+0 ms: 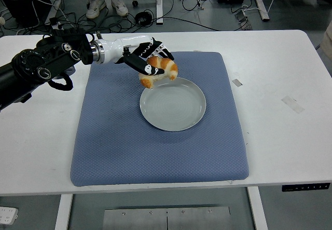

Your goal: Place the bread on the plate

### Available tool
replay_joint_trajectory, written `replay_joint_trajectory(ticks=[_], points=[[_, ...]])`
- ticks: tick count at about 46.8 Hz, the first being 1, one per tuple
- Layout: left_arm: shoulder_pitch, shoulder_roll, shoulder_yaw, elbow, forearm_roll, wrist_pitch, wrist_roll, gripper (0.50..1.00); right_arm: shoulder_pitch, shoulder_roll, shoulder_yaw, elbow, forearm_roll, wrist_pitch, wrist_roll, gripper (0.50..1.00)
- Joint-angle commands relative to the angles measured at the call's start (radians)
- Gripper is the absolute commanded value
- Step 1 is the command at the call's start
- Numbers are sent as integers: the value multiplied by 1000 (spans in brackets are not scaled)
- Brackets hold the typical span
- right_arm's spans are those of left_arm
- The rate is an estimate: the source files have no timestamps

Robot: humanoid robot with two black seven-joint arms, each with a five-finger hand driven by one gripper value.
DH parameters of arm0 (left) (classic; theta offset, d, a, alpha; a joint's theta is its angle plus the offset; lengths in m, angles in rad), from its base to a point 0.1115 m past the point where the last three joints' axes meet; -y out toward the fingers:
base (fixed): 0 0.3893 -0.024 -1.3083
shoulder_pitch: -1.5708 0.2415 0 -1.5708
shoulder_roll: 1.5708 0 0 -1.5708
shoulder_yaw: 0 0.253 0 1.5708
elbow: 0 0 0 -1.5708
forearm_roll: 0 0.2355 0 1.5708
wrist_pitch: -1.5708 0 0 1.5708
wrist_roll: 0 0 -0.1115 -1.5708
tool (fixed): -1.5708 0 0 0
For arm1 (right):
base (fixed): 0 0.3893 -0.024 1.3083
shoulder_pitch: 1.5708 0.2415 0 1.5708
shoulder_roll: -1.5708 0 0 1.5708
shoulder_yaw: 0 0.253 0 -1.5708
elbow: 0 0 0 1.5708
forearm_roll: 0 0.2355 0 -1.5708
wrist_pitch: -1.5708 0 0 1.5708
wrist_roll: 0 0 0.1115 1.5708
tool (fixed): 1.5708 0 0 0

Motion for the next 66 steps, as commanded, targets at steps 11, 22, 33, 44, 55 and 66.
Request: replay_joint_trajectory(ticks=[11,22,33,44,55,66], points=[[21,-14,5,-1,0,1,0,637,0,0,-1,0,0,0,-1,1000],[54,-41,4,1,2,1,0,646,0,0,-1,0,0,0,1,1000],[73,-43,5,1,2,3,0,661,0,0,-1,0,0,0,1,1000],[76,-43,4,1,0,4,0,719,0,0,1,0,0,0,-1,1000],[85,-41,1,1,0,4,0,795,0,0,-1,0,0,0,-1,1000],[90,-40,-1,1,-2,6,0,814,0,0,-1,0,0,0,1,1000]])
